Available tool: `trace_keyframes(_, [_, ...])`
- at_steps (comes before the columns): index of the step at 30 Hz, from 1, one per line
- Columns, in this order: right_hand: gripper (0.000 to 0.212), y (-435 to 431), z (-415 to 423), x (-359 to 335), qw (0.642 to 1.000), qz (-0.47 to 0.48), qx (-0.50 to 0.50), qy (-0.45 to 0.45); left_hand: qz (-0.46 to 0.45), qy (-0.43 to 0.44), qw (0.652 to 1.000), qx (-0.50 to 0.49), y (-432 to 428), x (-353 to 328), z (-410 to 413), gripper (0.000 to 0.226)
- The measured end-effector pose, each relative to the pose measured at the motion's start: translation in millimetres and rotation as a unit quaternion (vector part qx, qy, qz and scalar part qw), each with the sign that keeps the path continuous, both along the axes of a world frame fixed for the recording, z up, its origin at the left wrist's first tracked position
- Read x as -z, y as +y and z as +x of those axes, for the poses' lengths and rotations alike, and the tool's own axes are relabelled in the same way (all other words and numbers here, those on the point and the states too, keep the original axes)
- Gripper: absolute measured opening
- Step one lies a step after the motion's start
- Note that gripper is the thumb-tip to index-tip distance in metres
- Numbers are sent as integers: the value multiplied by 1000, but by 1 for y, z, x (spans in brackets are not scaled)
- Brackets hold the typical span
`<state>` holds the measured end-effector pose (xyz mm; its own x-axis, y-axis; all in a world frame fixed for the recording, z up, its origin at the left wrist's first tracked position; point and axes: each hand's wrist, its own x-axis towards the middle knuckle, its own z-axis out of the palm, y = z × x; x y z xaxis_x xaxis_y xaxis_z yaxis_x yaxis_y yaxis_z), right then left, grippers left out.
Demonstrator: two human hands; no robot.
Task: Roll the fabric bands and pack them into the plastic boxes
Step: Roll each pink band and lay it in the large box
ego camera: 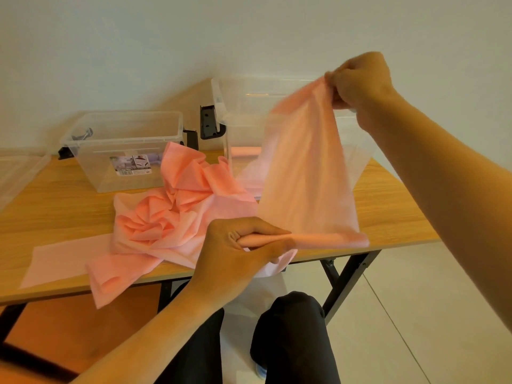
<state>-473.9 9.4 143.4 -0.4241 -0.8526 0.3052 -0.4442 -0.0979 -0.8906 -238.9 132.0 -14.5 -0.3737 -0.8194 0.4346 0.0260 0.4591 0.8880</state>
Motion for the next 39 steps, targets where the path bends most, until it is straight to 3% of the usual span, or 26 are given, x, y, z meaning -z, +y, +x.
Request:
trace_keyframes(4, [16,4,-12,4,993,39,51,103,11,6,1000,4,0,-3,-3,13])
trace_keyframes(10, [24,12,-30,19,971,129,126,158,31,-20,999,19,3,3,-13,6])
trace_keyframes(15, [19,16,-23,11,932,111,127,321,50,-23,998,36,7,4,-16,14])
trace_keyframes(19, [21,9,-15,5,953,160,82,245,34,-33,998,34,8,4,-16,13])
trace_keyframes(23, [12,8,-17,12,941,187,146,241,22,-26,999,23,6,2,-11,10])
trace_keyframes(31, [8,3,-6,8,958,147,127,211,14,-25,999,18,4,-1,-1,7])
trace_keyframes(34, [10,3,23,-8,988,78,-24,133,-8,-20,1000,11,4,-5,7,6])
trace_keyframes(36, [14,4,46,-18,986,20,-149,76,-6,-2,1000,-3,3,-8,15,9])
trace_keyframes(37, [13,-1,49,-20,987,5,-128,101,-4,4,1000,-13,2,-9,18,10])
trace_keyframes(39, [17,-9,42,-19,975,36,15,217,-3,8,1000,-29,0,-9,21,11])
